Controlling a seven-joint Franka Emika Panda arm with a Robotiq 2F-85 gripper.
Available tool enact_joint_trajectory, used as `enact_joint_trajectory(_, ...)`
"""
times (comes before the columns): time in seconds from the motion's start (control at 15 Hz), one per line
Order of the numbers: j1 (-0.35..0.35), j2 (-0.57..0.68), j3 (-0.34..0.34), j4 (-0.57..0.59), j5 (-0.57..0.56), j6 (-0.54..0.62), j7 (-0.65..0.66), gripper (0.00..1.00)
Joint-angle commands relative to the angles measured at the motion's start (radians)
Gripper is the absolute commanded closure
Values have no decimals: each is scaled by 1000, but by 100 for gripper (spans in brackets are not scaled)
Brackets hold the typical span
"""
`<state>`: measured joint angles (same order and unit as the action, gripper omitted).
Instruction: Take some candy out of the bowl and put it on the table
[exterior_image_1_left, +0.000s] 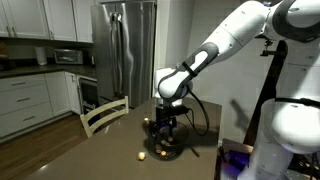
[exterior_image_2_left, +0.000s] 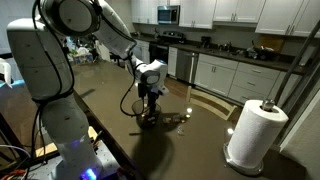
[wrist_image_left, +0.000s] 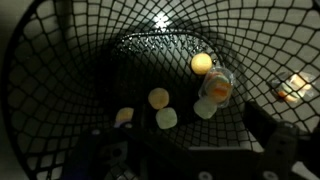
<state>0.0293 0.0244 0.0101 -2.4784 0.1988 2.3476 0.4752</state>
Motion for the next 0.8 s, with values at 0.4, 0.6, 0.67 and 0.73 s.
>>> enact_joint_trajectory(0.4,0,-57,8,-74,-37,39,14,0)
enact_joint_trajectory(0.6,-9,-80,2,-114,-41,44,-20,0)
enact_joint_trajectory(0.67,-10,-85,1,-125,-52,45,-22,0)
enact_joint_trajectory(0.73,-12,-86,1,-135,-81,45,-21,0)
